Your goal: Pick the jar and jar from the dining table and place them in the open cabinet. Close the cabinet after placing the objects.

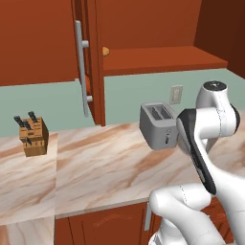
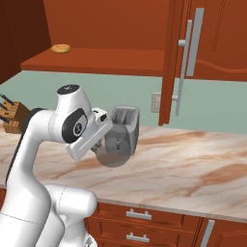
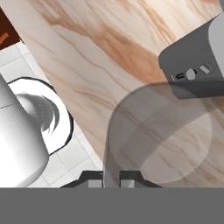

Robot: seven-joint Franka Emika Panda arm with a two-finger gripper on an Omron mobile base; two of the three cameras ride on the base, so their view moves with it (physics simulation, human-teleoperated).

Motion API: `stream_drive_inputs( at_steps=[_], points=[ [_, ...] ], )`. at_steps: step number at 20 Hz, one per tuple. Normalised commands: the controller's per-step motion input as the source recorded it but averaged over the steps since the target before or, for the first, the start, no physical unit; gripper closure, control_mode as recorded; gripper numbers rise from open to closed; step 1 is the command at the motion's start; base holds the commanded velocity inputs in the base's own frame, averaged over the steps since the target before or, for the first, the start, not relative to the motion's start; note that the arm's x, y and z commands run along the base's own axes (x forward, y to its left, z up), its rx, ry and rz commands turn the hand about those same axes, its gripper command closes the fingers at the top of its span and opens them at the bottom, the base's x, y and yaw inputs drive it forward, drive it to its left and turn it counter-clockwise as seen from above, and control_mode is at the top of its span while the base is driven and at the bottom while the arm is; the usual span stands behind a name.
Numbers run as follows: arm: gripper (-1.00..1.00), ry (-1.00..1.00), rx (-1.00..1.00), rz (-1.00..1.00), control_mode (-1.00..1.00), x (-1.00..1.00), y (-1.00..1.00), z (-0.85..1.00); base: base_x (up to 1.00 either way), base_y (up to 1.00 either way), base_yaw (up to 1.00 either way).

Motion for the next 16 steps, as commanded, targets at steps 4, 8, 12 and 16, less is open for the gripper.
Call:
stream_drive_inputs(
  at_steps=[4, 8, 12, 16],
  points=[
    [1.00, -0.16, -0.09, 0.02, -1.00, -0.26, 0.20, 0.58, 0.00, 0.00, 0.00],
    [1.00, -0.24, -0.13, 0.05, -1.00, -0.36, 0.18, 0.67, 0.00, 0.00, 0.00],
    [1.00, -0.25, -0.13, 0.07, -1.00, -0.19, 0.11, 0.67, 0.00, 0.00, 0.00],
    [1.00, -0.28, -0.11, 0.09, -1.00, -0.04, 0.09, 0.64, 0.00, 0.00, 0.00]
  ],
)
